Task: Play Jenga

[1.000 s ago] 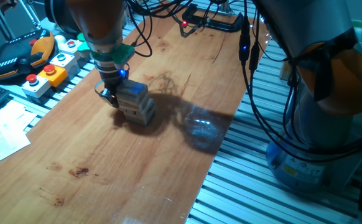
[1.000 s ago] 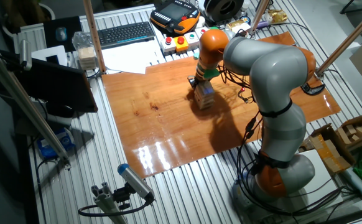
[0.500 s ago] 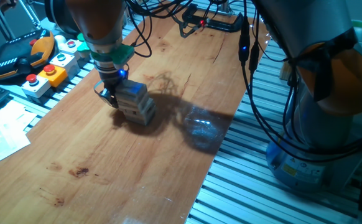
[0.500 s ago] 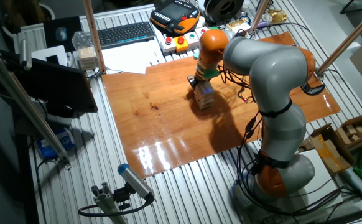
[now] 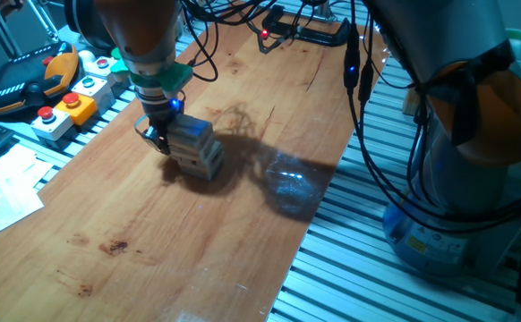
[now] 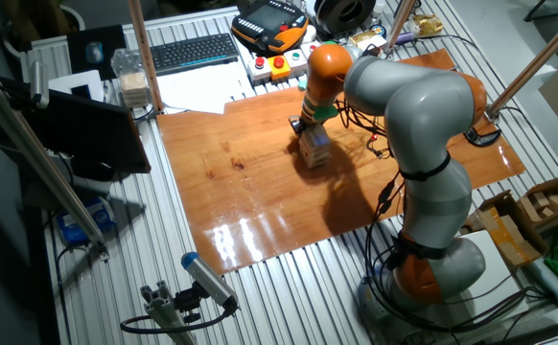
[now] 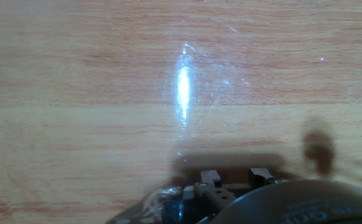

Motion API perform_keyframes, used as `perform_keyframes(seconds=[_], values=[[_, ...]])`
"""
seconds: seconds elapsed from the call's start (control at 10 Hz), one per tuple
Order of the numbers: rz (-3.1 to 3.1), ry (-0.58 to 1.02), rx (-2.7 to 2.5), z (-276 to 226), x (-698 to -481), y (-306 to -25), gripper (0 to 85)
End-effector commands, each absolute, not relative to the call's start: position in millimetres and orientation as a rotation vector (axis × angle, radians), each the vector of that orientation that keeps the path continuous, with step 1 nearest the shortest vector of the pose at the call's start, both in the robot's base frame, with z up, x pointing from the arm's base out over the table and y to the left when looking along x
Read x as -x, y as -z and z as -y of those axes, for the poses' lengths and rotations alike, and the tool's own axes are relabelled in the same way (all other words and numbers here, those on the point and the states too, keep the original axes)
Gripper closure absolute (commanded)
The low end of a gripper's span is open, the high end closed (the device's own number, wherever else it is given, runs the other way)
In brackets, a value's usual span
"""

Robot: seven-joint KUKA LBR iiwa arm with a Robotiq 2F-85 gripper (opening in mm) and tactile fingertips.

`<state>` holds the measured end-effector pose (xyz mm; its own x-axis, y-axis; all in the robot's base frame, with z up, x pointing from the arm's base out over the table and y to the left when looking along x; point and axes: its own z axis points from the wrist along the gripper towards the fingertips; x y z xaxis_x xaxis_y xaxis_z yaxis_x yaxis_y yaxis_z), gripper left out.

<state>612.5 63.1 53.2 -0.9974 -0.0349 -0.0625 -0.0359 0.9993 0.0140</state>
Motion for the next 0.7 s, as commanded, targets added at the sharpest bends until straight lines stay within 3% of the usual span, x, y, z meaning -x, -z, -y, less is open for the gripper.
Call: perform_keyframes(seconds=[0.0, 0.6], values=[[-3.081, -0.022, 0.057, -63.2, -612.6, -54.3, 84.0], [-3.082, -0.013, 0.062, -60.2, -608.0, -56.2, 84.0]])
